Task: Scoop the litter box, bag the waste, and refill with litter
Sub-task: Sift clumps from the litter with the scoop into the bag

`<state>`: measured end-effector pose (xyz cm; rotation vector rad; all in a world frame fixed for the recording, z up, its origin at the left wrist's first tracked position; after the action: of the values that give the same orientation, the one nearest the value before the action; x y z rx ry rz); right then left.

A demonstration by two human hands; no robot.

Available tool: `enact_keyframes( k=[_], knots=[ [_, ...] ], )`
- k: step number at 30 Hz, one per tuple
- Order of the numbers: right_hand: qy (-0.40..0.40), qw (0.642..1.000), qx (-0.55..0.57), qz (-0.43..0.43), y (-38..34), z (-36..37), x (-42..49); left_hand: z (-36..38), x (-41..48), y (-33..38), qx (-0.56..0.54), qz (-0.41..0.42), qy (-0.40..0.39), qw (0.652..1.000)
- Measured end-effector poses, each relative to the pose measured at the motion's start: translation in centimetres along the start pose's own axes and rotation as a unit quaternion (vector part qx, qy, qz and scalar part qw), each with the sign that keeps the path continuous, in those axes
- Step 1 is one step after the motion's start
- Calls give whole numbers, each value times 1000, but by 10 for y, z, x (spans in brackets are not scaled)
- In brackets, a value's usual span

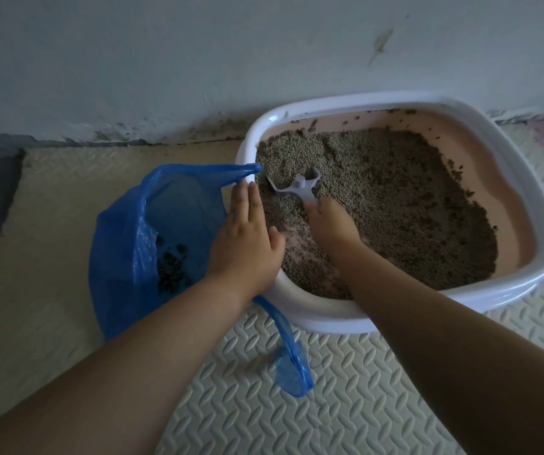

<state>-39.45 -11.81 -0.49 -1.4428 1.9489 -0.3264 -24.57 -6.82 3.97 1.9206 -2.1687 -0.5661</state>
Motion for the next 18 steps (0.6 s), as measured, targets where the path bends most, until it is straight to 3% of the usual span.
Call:
enact_keyframes(
  k=[7, 18],
  knots=[
    [-7, 999, 41, -21, 6, -13, -12, -1, 0, 0, -2, -4, -5, 1000],
    [75, 993, 46, -77, 41, -57, -77, -1, 0, 1, -15, -5, -4, 1000]
  ],
)
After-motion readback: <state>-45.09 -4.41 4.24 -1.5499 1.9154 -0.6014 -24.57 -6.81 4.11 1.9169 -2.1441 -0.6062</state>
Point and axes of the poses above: each hand's wrist, its own x-axis towards the middle knuckle, its own z-axis out of the palm, y = z × x, the point moved 2 cm from there along x, towards the middle knuckle, and after that the axes turned 2 degrees about -y, right-handed, at the moved point
